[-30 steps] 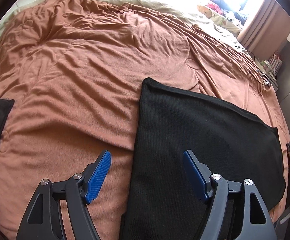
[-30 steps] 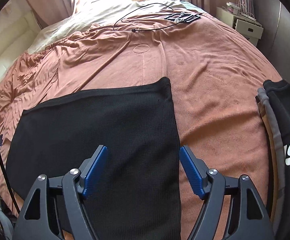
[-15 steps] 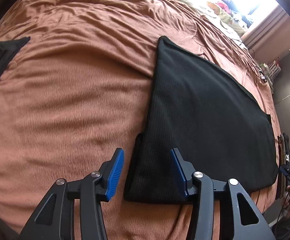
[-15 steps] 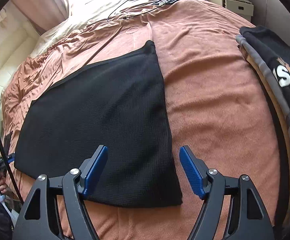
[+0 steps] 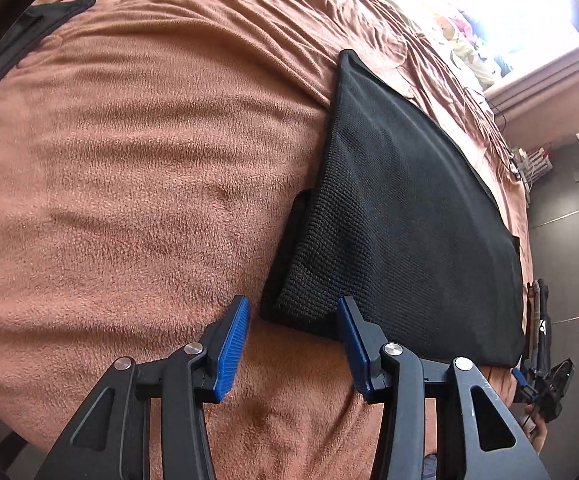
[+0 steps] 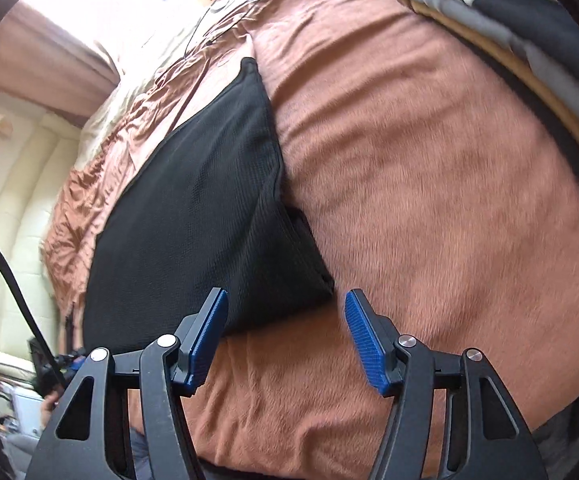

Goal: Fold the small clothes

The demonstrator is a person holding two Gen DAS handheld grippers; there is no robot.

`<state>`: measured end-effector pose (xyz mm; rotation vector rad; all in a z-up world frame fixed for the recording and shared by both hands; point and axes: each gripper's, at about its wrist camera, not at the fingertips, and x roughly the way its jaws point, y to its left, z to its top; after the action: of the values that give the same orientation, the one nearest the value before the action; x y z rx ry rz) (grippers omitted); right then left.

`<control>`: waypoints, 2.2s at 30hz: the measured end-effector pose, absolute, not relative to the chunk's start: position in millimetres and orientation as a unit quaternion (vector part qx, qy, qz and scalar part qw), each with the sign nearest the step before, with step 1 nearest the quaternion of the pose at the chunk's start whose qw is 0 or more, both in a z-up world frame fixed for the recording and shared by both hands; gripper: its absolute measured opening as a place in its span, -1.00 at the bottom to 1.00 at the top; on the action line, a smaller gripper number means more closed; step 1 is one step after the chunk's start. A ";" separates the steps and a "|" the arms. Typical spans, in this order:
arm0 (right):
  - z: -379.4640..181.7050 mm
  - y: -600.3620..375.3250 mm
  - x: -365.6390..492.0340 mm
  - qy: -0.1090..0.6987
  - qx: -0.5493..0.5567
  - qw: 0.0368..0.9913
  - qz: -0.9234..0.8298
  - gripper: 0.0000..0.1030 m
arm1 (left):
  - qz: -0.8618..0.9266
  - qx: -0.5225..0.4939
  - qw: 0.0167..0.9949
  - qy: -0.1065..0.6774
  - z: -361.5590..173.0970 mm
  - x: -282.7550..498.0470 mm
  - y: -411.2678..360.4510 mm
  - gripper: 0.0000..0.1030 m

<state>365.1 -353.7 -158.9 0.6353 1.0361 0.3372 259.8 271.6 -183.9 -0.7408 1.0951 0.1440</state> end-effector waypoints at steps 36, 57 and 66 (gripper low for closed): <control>-164.0 -337.7 362.4 0.405 0.390 0.817 0.129 -1.00 | 0.094 -0.400 0.813 0.412 -167.8 249.2 278.2 -0.84; -135.3 -347.3 311.1 0.452 0.296 0.836 0.097 -0.96 | 0.053 -0.469 0.797 0.377 -174.8 155.6 271.9 -0.85; -75.3 -326.0 288.1 0.422 0.215 0.879 0.056 0.09 | 0.048 -0.483 0.782 0.391 -195.9 158.3 270.1 -0.67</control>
<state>288.1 -326.0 -75.3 0.4475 0.8798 0.1168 158.3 270.1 -196.0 -1.0426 0.8447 0.1031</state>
